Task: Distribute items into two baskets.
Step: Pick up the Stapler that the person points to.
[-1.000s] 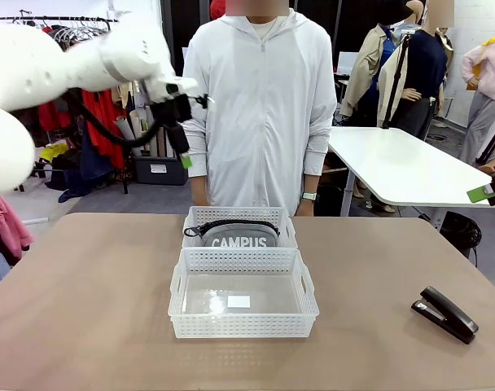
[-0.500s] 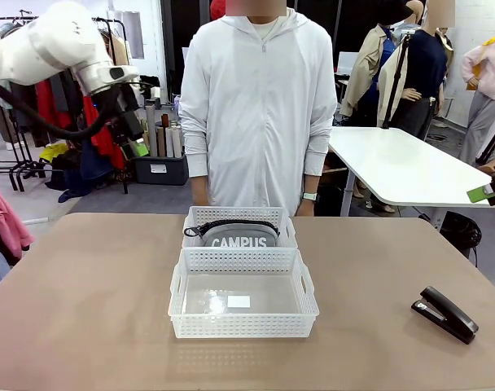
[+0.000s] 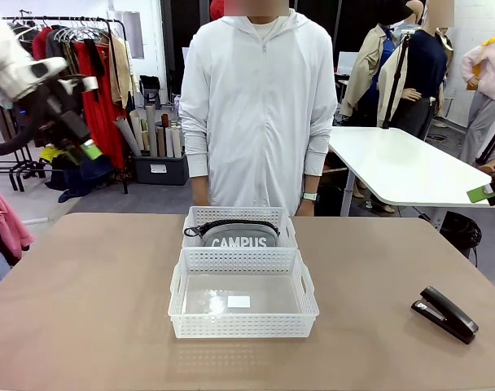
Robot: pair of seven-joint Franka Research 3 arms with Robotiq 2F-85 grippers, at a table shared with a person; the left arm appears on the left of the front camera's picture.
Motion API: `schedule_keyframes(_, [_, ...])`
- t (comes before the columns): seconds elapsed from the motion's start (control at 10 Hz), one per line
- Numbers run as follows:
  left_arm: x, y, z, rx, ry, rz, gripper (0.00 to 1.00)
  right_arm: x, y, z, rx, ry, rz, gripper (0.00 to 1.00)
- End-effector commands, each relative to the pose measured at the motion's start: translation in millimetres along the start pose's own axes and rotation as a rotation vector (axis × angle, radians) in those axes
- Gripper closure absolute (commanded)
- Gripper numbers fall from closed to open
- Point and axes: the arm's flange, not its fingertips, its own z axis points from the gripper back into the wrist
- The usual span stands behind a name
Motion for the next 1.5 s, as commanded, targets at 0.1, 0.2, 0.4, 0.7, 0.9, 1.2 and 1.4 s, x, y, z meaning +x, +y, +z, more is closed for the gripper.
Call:
schedule_keyframes(0.1, [-12, 28, -6, -0.144, -0.125, 0.042, 0.00, -1, 0, 0, 0.023, -0.024, 0.011, 0.00])
schedule_keyframes(0.2, [-15, 45, -3, -0.242, -0.195, 0.055, 0.00, -1, 0, 0, 0.023, -0.024, 0.011, 0.00])
schedule_keyframes(0.4, [-43, 74, -4, -0.335, -0.307, 0.090, 0.00, -1, 0, 0, 0.023, -0.024, 0.011, 0.00])
schedule_keyframes(0.7, [-77, 78, 3, -0.309, -0.364, 0.091, 0.00, -1, 0, 0, 0.023, -0.024, 0.011, 0.00])
schedule_keyframes(0.9, [-81, 61, 4, -0.280, -0.378, 0.041, 0.00, -1, 0, 0, 0.023, -0.024, 0.011, 0.00])
schedule_keyframes(1.2, [-95, 41, 13, -0.211, -0.421, 0.011, 0.00, -1, 0, 0, 0.023, -0.024, 0.011, 0.00])
schedule_keyframes(1.4, [-98, 41, 15, -0.202, -0.436, 0.021, 0.00, -1, 0, 0, 0.023, -0.024, 0.011, 0.00])
